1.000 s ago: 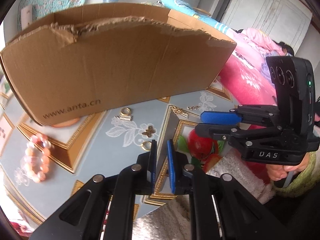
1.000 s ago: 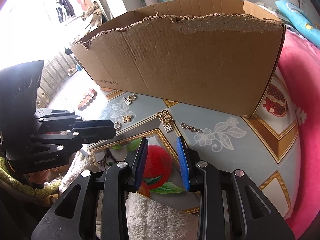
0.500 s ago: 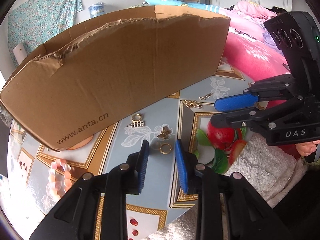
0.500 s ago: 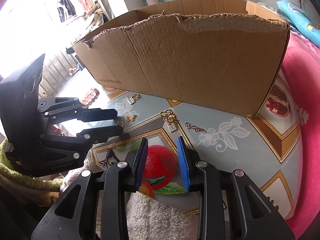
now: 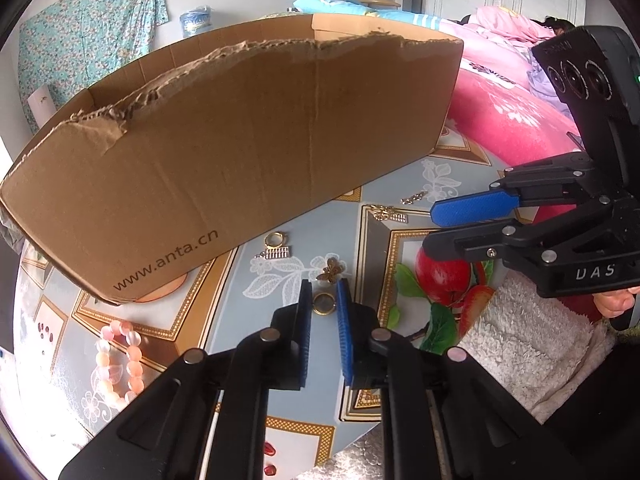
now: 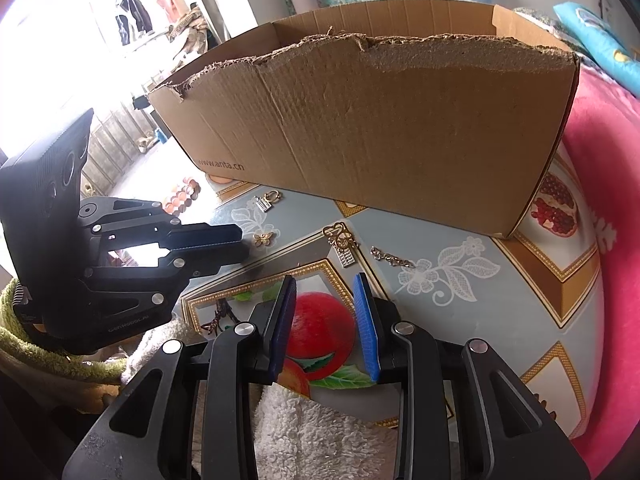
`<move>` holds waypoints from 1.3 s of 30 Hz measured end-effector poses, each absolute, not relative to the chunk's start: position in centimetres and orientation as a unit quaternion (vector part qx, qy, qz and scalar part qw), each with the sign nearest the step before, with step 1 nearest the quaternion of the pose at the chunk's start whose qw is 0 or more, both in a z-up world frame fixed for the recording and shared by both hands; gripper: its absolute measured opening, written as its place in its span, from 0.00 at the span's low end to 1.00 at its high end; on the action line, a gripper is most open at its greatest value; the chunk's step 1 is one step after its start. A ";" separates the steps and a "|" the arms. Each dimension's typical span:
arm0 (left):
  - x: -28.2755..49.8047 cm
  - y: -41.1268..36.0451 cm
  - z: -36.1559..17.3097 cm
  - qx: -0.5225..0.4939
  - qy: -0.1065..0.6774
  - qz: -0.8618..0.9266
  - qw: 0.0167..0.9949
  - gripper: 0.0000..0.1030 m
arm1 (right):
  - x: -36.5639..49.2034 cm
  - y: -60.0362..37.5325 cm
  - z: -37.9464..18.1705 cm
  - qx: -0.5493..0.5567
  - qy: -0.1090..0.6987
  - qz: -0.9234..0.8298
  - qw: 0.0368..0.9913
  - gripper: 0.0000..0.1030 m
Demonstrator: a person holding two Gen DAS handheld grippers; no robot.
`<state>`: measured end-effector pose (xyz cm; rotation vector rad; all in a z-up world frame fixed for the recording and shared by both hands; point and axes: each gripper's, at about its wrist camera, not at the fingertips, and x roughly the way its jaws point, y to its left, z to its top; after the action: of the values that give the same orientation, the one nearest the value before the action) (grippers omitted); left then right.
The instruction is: Organize jewelry
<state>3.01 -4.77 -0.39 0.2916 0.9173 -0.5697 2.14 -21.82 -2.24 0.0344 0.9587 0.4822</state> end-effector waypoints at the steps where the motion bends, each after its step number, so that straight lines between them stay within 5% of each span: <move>1: 2.9 -4.6 -0.4 0.137 0.435 -0.269 0.848 0.11 | 2.1 -21.9 -2.2 0.016 0.456 0.230 0.860 0.28; 39: 2.8 -1.9 1.0 0.099 0.428 -0.229 0.869 0.11 | 2.1 -20.2 -1.6 0.011 0.443 0.237 0.865 0.43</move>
<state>2.77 -1.90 1.04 0.2068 0.8949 -0.4794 2.08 -20.16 -1.62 0.0240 0.9282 0.4957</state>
